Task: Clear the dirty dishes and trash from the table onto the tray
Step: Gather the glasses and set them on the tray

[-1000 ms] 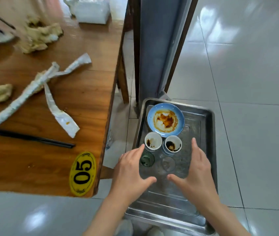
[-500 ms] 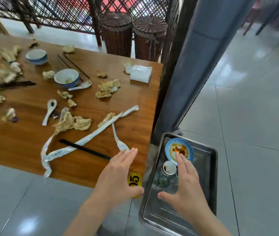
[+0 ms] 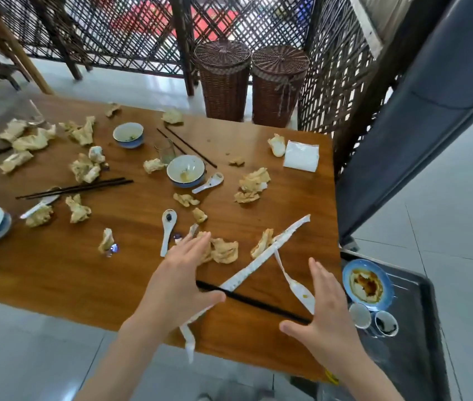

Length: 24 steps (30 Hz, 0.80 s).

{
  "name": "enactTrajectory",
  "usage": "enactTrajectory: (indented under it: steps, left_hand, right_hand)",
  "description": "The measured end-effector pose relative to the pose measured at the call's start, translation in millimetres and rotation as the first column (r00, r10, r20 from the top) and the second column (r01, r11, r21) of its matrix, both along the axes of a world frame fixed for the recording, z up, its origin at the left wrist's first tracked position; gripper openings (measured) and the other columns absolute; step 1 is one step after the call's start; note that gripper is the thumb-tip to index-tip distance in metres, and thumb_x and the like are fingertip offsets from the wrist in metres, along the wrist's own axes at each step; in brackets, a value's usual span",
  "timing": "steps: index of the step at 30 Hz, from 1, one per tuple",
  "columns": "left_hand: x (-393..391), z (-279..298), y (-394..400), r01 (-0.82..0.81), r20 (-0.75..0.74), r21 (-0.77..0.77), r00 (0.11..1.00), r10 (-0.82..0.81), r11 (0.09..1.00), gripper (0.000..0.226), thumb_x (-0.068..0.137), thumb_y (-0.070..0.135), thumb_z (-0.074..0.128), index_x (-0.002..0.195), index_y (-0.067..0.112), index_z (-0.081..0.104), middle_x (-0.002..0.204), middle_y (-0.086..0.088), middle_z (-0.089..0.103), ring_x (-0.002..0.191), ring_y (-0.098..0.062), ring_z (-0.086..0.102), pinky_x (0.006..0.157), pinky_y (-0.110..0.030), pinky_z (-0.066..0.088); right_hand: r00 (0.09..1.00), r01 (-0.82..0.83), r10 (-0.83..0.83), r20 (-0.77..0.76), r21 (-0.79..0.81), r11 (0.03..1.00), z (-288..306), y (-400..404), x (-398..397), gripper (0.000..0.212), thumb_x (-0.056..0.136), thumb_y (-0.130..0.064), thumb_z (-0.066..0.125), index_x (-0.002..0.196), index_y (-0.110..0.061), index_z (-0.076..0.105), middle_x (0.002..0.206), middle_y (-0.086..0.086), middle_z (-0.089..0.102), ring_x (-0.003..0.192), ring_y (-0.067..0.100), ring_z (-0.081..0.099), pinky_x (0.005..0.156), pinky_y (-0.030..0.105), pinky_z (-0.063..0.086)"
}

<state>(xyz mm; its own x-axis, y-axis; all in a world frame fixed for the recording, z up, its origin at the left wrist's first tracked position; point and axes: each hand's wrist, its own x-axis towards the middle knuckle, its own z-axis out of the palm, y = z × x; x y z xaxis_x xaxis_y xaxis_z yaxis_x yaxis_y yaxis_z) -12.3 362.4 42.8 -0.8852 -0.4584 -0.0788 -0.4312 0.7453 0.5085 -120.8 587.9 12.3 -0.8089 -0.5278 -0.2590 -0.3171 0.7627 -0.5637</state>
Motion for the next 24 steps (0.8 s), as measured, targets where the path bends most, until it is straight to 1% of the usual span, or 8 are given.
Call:
enactTrajectory:
  steps: [4,8,10,13,15,20,24]
  left_hand:
    - [-1.0,2.2,-47.8,-0.052,-0.003,-0.013,0.999,0.052,0.999,0.109,0.06,0.05,0.081,0.147,0.031,0.019,0.15,0.014,0.028,0.14,-0.006,0.016,0.111,-0.03,0.025]
    - [-5.3,-2.8,-88.2,-0.131,-0.022,-0.025,0.991,0.13,0.991,0.107,0.06,0.051,0.081,0.146,0.027,0.024,0.15,0.01,0.031,0.141,-0.009,0.018,0.11,-0.032,0.024]
    - [-6.7,-7.8,-109.1,-0.175,-0.019,-0.024,0.984,0.175,0.984,0.106,0.06,0.051,0.081,0.146,0.026,0.025,0.15,0.008,0.032,0.141,-0.011,0.019,0.109,-0.032,0.026]
    - [-4.1,-16.4,-136.8,-0.212,0.026,-0.004,0.977,0.212,0.977,0.107,0.06,0.049,0.082,0.147,0.026,0.024,0.15,0.007,0.032,0.141,-0.012,0.02,0.11,-0.034,0.027]
    - [-2.7,-20.4,-158.3,-0.205,0.043,0.008,0.978,0.205,0.979,0.107,0.061,0.048,0.082,0.147,0.025,0.023,0.15,0.006,0.032,0.141,-0.012,0.019,0.111,-0.034,0.027]
    - [-3.1,-23.6,-219.2,-0.151,0.059,0.02,0.987,0.15,0.988,0.105,0.063,0.047,0.081,0.147,0.027,0.022,0.15,0.007,0.031,0.141,-0.01,0.017,0.11,-0.032,0.026]
    - [-2.7,-22.8,-268.6,-0.072,0.059,0.033,0.996,0.07,0.997,0.103,0.064,0.046,0.08,0.147,0.027,0.022,0.15,0.006,0.031,0.141,-0.011,0.018,0.11,-0.031,0.025]
  right_hand:
    - [0.999,-0.037,0.037,-0.012,0.006,0.999,1.1,-48.6,-12.2,0.12,0.063,-0.051,0.079,0.145,-0.038,-0.008,0.155,-0.018,0.0,0.144,0.014,-0.003,0.114,0.031,0.01]
    - [0.994,-0.094,0.095,-0.062,0.015,0.995,4.0,-98.4,-28.6,0.119,0.065,-0.049,0.079,0.147,-0.036,-0.006,0.156,-0.016,0.002,0.143,0.011,-0.001,0.112,0.027,0.006]
    - [0.992,-0.104,0.105,-0.066,0.018,0.994,3.2,-121.9,-31.2,0.119,0.065,-0.048,0.079,0.147,-0.035,-0.005,0.156,-0.014,0.003,0.144,0.013,0.0,0.113,0.028,0.008]
    - [0.992,-0.111,0.114,-0.047,0.061,0.992,0.5,-150.7,-31.2,0.119,0.065,-0.05,0.078,0.147,-0.035,-0.007,0.156,-0.013,0.001,0.144,0.014,-0.001,0.114,0.032,0.006]
    - [0.993,-0.11,0.113,-0.04,0.069,0.992,0.4,-172.8,-27.8,0.119,0.065,-0.05,0.078,0.147,-0.035,-0.007,0.156,-0.013,0.002,0.145,0.014,-0.001,0.116,0.035,0.007]
    - [0.999,-0.043,0.045,-0.015,0.078,0.996,-1.9,-227.0,-16.5,0.116,0.069,-0.048,0.077,0.147,-0.035,-0.009,0.156,-0.013,0.001,0.145,0.014,0.0,0.115,0.033,0.011]
    - [0.999,0.037,-0.037,-0.001,0.081,0.996,-4.1,-265.7,-3.6,0.116,0.068,-0.049,0.077,0.146,-0.036,-0.009,0.156,-0.013,0.001,0.145,0.014,-0.001,0.115,0.038,0.016]
